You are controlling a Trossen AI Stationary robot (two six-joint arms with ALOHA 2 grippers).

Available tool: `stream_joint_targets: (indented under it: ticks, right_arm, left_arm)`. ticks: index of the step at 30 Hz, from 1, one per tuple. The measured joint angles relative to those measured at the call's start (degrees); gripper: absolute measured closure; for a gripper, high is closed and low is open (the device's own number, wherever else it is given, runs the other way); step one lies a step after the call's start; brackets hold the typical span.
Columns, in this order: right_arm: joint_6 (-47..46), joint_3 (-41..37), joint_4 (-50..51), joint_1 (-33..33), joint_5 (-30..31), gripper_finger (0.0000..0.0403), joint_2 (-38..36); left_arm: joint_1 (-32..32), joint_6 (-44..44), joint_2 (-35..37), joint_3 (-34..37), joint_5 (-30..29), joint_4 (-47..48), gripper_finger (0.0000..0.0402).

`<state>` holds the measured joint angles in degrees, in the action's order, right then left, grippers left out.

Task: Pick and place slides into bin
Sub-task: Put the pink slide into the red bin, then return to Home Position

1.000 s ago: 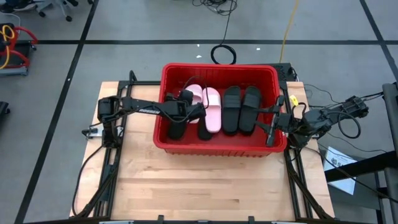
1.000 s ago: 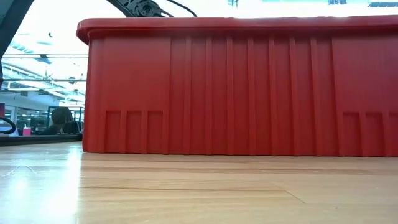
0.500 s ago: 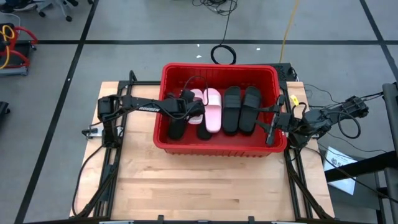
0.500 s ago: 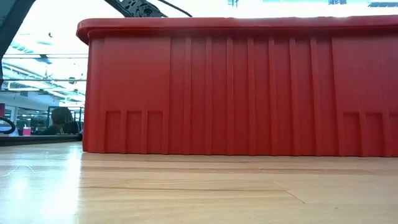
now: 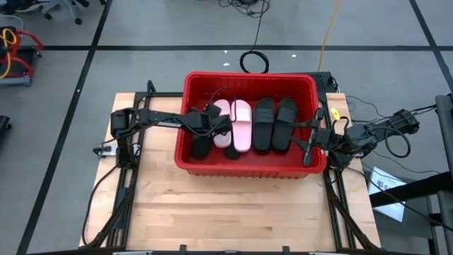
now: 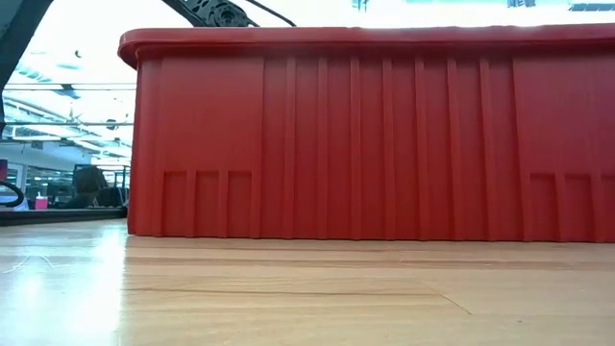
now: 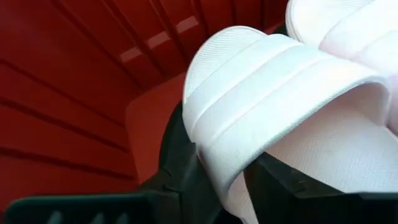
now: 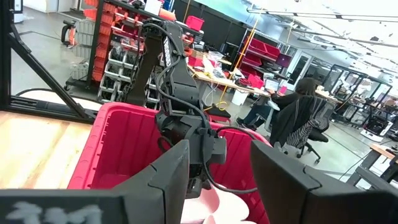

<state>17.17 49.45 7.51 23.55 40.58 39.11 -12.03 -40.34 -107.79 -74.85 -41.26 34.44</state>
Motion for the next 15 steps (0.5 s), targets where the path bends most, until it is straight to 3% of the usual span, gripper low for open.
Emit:
stream_joint_targets:
  ticks: [6, 12, 15]
  right_arm:
    - [-0.04, 0.00, 0.00, 0.00, 0.07, 0.0243, 0.00]
    - [0.08, 0.00, -0.03, 0.02, 0.13, 0.0247, -1.22]
    - [-0.23, 0.00, 0.09, 0.02, 0.11, 0.0271, -2.86]
  left_arm:
    - [0.04, 2.54, 3.22, 0.00, 2.83, 0.08, 0.0256]
    - [0.04, 5.02, 8.69, 0.00, 2.80, 0.49, 0.0255]
    - [0.45, 7.88, 12.56, 0.00, 2.68, 0.60, 0.0267]
